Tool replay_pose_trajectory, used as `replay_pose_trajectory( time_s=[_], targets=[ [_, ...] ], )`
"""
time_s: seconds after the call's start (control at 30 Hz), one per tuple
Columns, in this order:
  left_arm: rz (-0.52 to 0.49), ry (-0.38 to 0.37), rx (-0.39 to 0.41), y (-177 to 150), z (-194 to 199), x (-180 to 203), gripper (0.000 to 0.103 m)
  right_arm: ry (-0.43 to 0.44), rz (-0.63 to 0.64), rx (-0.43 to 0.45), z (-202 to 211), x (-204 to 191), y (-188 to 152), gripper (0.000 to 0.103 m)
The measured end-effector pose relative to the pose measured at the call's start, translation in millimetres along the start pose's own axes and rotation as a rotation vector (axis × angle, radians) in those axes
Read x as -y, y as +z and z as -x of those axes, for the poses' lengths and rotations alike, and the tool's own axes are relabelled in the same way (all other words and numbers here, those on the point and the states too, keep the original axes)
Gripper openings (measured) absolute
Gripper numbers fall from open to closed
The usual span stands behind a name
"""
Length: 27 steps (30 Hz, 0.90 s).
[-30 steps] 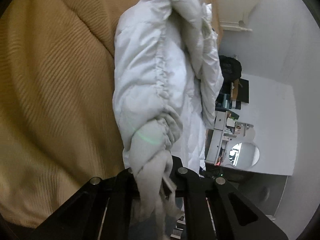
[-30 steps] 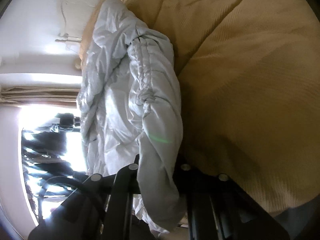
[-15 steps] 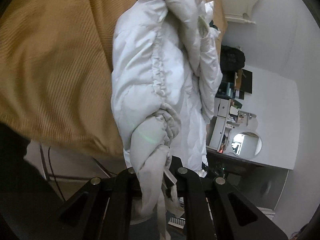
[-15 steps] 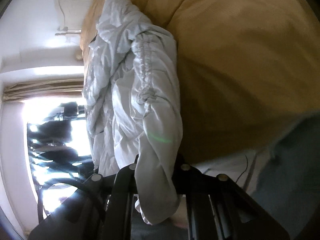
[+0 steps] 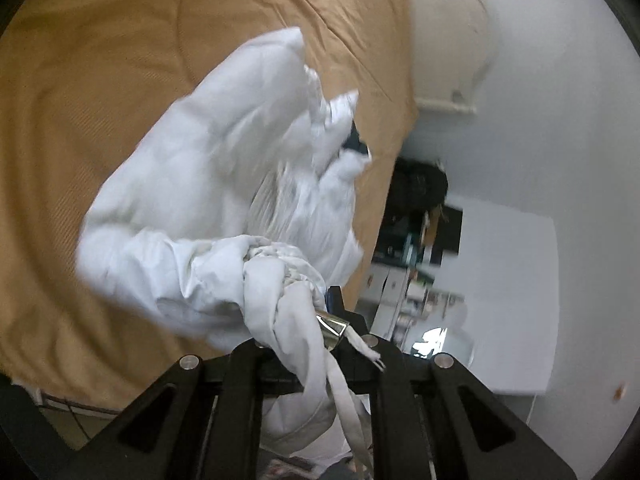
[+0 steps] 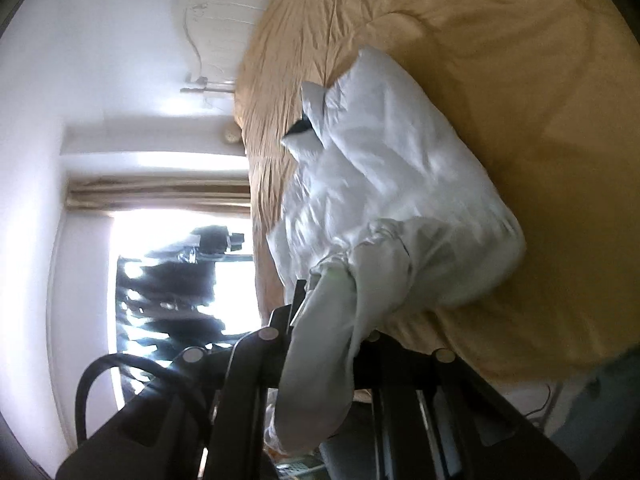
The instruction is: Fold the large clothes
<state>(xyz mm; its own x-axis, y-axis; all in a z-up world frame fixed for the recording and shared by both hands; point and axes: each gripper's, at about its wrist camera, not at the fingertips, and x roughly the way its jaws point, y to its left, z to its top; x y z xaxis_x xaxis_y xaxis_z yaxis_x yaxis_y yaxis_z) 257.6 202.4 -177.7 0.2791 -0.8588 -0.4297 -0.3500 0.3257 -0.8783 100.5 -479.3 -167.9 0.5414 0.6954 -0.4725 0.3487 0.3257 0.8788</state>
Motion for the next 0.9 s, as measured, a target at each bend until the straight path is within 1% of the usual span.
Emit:
replay_pose_trajectory(
  time_s=[0.07, 0.1, 0.13, 0.17, 0.23, 0.3, 0.33, 0.4, 0.43, 0.5, 0.57, 0.6, 0.67, 0.73, 0.77, 0.8, 0.83, 0.87, 0.9],
  targets=[
    [0.055, 0.016, 0.012, 36, -21, 10, 0.011, 0.003, -0.044, -0.011, -16, -7, 30, 0.01],
    [0.078, 0.026, 0.015, 48, -37, 19, 0.011, 0.001, -0.084, -0.015, -28, -8, 53, 0.01],
    [0.104, 0.042, 0.024, 69, -50, 24, 0.012, 0.001, -0.111, -0.021, -37, -8, 64, 0.01],
    [0.112, 0.055, 0.029, 82, -56, 22, 0.012, 0.0, -0.137, -0.023, -47, -8, 75, 0.01],
    [0.129, 0.081, 0.044, 112, -79, 31, 0.013, -0.009, -0.19, -0.011, -67, -10, 106, 0.01],
    [0.14, 0.109, 0.047, 133, -97, 30, 0.014, -0.021, -0.229, -0.004, -89, -7, 138, 0.01],
    [0.151, 0.133, 0.052, 149, -110, 30, 0.015, -0.031, -0.246, -0.002, -101, -5, 153, 0.01],
    [0.16, 0.167, 0.065, 173, -126, 27, 0.018, -0.056, -0.274, -0.002, -125, 1, 178, 0.01],
    [0.157, 0.178, 0.062, 183, -129, 25, 0.018, -0.066, -0.284, 0.0, -137, 4, 191, 0.01],
    [0.145, 0.202, 0.04, 207, -147, 20, 0.018, -0.087, -0.283, 0.001, -157, 8, 215, 0.01],
    [0.175, 0.182, 0.013, 220, -155, 11, 0.019, -0.11, -0.277, 0.001, -172, 17, 234, 0.012],
    [0.189, 0.164, 0.012, 223, -154, 6, 0.019, -0.131, -0.309, 0.015, -177, 27, 240, 0.016],
    [0.197, 0.116, 0.01, 226, -149, 3, 0.024, -0.152, -0.33, 0.039, -185, 38, 245, 0.019],
    [0.194, 0.053, 0.015, 227, -137, 2, 0.024, -0.166, -0.289, 0.046, -191, 41, 246, 0.019],
    [0.18, 0.02, 0.01, 229, -129, 3, 0.024, -0.159, -0.276, 0.055, -192, 41, 246, 0.02],
    [0.17, 0.008, 0.002, 229, -124, 5, 0.024, -0.139, -0.271, 0.063, -190, 42, 247, 0.021],
    [0.157, 0.002, 0.005, 230, -121, 6, 0.025, -0.109, -0.269, 0.073, -188, 43, 247, 0.025],
    [0.129, 0.028, 0.01, 229, -117, 11, 0.025, -0.079, -0.268, 0.084, -185, 43, 247, 0.029],
    [0.097, 0.057, 0.028, 228, -115, 18, 0.025, -0.031, -0.265, 0.099, -181, 42, 247, 0.038]
  ],
)
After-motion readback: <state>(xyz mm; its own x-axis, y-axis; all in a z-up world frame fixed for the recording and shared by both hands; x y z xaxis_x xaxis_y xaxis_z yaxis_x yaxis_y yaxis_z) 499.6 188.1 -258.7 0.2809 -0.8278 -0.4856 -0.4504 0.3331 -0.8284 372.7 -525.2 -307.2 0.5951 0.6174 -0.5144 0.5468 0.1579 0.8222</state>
